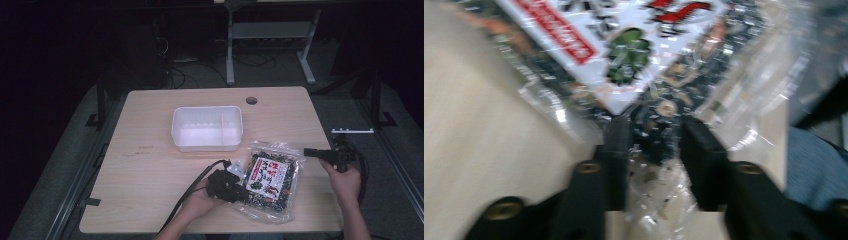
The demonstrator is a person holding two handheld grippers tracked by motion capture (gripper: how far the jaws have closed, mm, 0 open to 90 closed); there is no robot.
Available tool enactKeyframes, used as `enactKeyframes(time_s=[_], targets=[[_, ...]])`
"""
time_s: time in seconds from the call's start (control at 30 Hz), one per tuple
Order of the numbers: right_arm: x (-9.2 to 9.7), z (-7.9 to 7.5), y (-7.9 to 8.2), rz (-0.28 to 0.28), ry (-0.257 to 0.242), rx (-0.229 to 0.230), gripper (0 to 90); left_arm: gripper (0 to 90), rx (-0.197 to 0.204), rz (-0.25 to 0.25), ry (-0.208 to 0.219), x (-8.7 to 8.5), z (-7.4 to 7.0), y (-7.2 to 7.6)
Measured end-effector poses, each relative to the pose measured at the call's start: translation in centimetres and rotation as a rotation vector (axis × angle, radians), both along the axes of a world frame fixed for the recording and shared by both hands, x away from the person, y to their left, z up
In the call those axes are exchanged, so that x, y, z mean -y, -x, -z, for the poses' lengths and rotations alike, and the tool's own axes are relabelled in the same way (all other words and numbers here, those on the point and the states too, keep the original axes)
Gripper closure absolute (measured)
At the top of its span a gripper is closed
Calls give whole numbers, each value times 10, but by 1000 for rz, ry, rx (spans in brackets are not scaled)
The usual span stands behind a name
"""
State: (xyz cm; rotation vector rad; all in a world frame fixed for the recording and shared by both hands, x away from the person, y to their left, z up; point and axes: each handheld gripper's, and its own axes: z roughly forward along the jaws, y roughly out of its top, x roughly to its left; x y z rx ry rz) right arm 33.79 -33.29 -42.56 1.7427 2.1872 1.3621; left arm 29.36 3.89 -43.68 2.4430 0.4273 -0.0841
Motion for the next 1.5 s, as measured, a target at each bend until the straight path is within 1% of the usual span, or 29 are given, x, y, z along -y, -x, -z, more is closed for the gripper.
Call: enactKeyframes(time_s=[0.03,0.07,0.1,0.17,0.2,0.23,0.27,0.3,0.33,0.43,0.5,0.53,0.57,0.63,0.73,0.77,0.83,0.87,0.9,0.93,1.0,1.03,1.1,1.17,1.23,1.27,1.3,1.37,1.5], targets=[[1,-7,7,-2,-2,24,895,507,-6,-33,16,-1,0,-2],[1,-10,10,-2,1,36,895,459,-6,-44,21,-2,0,-4],[1,-14,13,-6,8,49,896,417,-6,-44,21,-2,0,-4],[1,-20,18,-12,17,68,897,381,-35,-63,41,-4,2,-8],[1,-23,20,-14,14,81,897,349,-42,-70,42,-4,2,-10],[1,-23,20,-14,14,81,897,324,-42,-70,42,-4,2,-10],[2,-29,26,-18,11,105,897,301,-63,-84,52,-4,5,-13],[2,-32,29,-19,7,117,897,285,-63,-84,52,-4,5,-13],[2,-35,31,-23,3,128,897,269,-80,-99,61,-5,8,-16],[3,-44,40,-28,-9,160,897,251,-101,-117,84,-7,10,-19],[2,-51,45,-39,-12,190,897,265,-138,-109,103,-7,12,-22],[1,-54,47,-44,-10,203,898,276,-150,-108,108,-8,12,-23],[-1,-57,50,-48,-2,213,897,274,-153,-113,113,-7,13,-24],[-5,-63,54,-52,24,232,897,270,-164,-118,125,-8,14,-26],[-9,-72,58,-66,28,258,898,252,-185,-127,141,-9,15,-29],[-11,-75,59,-70,27,266,898,249,-196,-126,153,-9,15,-30],[-13,-80,61,-78,23,280,898,248,-237,-115,181,-9,17,-33],[-15,-81,62,-82,17,288,898,265,-256,-104,188,-9,17,-33],[-15,-82,62,-88,11,296,898,287,-257,-97,190,-8,17,-33],[-16,-83,63,-92,0,298,898,289,-255,-91,189,-7,17,-33],[-18,-85,63,-102,-15,306,898,327,-259,-81,200,-6,18,-33],[-20,-86,64,-107,-15,310,898,336,-261,-79,208,-6,19,-33],[-24,-89,64,-119,-14,316,898,359,-279,-73,233,-6,19,-34],[-26,-92,65,-127,-10,329,897,400,-282,-73,240,-6,18,-34],[-27,-94,67,-131,-22,342,897,484,-271,-62,272,-11,14,-34],[-26,-95,67,-136,-33,348,897,529,-271,-62,272,-11,14,-34],[-26,-96,67,-140,-46,352,897,566,-258,-45,287,-14,11,-33],[-26,-96,67,-146,-55,363,896,608,-252,-29,282,-15,9,-32],[-28,-95,66,-151,-54,367,895,681,-231,-10,275,-15,6,-29]])
